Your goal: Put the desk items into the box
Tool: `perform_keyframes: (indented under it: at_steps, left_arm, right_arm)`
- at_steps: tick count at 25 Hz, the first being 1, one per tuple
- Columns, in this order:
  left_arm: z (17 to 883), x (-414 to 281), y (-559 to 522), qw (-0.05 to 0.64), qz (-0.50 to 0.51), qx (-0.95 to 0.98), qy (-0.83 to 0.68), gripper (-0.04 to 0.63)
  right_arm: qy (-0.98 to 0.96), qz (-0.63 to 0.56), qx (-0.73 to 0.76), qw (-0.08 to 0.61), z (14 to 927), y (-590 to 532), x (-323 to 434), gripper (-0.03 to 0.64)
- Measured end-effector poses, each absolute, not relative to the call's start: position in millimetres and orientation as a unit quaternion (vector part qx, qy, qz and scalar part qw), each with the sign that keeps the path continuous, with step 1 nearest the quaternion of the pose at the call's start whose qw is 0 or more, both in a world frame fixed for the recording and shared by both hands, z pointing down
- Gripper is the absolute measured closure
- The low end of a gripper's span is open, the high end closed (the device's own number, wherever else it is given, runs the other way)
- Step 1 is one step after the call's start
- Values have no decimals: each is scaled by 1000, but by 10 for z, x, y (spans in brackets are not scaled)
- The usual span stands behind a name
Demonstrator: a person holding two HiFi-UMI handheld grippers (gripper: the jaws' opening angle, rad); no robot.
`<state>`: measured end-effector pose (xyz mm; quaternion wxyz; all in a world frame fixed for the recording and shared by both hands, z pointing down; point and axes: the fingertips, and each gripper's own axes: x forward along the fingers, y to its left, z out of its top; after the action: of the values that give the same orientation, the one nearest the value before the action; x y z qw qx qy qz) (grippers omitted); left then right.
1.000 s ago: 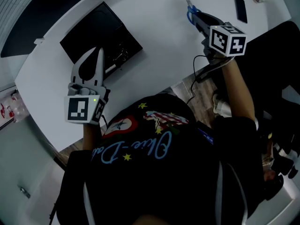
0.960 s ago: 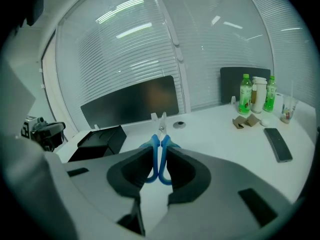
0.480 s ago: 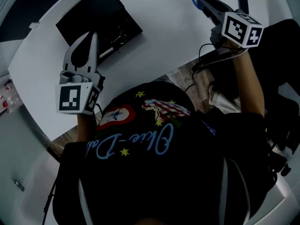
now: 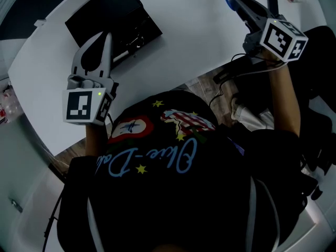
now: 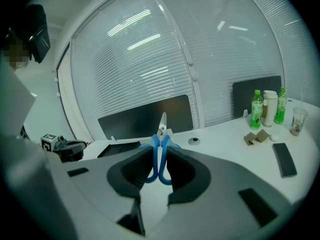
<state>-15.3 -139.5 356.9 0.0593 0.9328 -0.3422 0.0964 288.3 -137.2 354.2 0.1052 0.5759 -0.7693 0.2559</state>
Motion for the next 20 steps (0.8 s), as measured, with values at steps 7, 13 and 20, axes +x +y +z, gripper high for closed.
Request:
perform_keyframes:
  at_steps: [7,13,20]
  left_arm:
    - [3551,-230,-1376,57,90,930,-350,587]
    - [3524,-296,-1353,57,86,925,-365,586]
    - [3521,-300,-1323,54,84,922,-374,587]
  right_arm:
    - [-782,246,564,96,3442,-1412,2758,523]
    - [-791,234,559,89,3343,-1450,2690,523]
    - [-796,228,555,77,3291,-1468,2683,523]
